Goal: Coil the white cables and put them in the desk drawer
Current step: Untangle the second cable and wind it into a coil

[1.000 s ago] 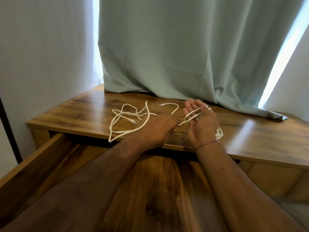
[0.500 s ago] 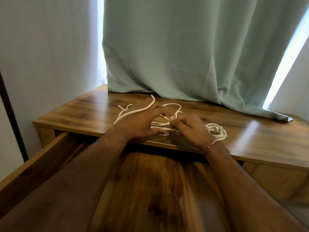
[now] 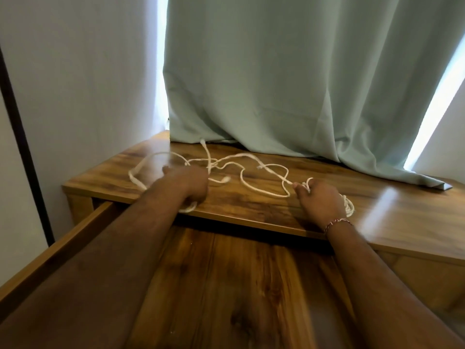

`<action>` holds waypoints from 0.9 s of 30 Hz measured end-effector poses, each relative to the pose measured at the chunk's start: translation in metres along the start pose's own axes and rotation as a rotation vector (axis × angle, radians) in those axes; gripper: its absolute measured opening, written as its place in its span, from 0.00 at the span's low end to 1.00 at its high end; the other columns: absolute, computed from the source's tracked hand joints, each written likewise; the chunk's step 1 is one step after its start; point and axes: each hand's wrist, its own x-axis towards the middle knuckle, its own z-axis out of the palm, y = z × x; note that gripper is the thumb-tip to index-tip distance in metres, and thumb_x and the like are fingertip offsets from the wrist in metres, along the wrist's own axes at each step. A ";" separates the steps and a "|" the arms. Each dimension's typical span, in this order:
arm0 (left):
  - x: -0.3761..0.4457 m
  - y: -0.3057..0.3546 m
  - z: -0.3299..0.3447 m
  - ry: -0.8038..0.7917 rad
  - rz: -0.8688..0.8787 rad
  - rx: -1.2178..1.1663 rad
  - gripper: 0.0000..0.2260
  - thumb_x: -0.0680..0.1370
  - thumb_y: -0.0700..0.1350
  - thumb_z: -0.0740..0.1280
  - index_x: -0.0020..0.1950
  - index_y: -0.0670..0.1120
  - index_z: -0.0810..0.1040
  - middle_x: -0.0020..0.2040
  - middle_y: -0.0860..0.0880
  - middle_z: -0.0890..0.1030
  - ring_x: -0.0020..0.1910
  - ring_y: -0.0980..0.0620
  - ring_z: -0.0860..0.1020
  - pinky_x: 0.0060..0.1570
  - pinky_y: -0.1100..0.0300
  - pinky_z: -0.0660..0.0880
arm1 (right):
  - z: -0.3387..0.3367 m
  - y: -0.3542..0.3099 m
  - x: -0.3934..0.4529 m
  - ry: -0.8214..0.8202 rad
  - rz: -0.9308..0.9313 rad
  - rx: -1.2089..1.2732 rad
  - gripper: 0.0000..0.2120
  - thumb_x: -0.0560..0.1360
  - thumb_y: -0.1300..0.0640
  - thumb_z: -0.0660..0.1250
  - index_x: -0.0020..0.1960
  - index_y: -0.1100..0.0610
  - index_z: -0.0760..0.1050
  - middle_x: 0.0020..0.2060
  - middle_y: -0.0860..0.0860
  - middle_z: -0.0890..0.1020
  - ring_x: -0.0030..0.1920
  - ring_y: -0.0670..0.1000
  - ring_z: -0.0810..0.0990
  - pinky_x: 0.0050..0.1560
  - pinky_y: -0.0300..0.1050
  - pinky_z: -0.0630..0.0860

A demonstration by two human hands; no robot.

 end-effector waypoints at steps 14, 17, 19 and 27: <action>-0.009 -0.011 -0.004 0.508 -0.057 0.112 0.17 0.76 0.41 0.67 0.63 0.56 0.80 0.57 0.47 0.80 0.59 0.43 0.78 0.59 0.43 0.68 | 0.013 -0.028 -0.008 0.134 0.102 0.171 0.18 0.83 0.47 0.63 0.42 0.59 0.73 0.45 0.63 0.83 0.52 0.66 0.80 0.44 0.47 0.65; -0.005 -0.023 0.007 0.652 -0.070 -0.151 0.11 0.78 0.42 0.66 0.56 0.55 0.82 0.53 0.47 0.83 0.49 0.44 0.82 0.48 0.50 0.75 | 0.017 -0.019 0.000 0.163 0.223 0.298 0.21 0.81 0.46 0.65 0.48 0.65 0.80 0.48 0.64 0.84 0.53 0.66 0.81 0.46 0.47 0.67; 0.002 -0.025 0.017 0.510 -0.024 -0.390 0.12 0.79 0.43 0.65 0.61 0.53 0.77 0.59 0.46 0.83 0.53 0.44 0.81 0.50 0.53 0.76 | 0.022 -0.015 0.003 0.162 0.289 0.415 0.19 0.80 0.45 0.67 0.48 0.62 0.83 0.45 0.61 0.84 0.51 0.64 0.81 0.46 0.47 0.68; 0.005 -0.013 0.011 0.849 0.100 -0.524 0.19 0.77 0.38 0.66 0.67 0.47 0.77 0.67 0.46 0.75 0.59 0.43 0.79 0.57 0.49 0.78 | 0.022 -0.034 -0.002 0.186 0.219 0.690 0.17 0.77 0.44 0.65 0.37 0.54 0.81 0.34 0.53 0.84 0.39 0.57 0.82 0.44 0.53 0.78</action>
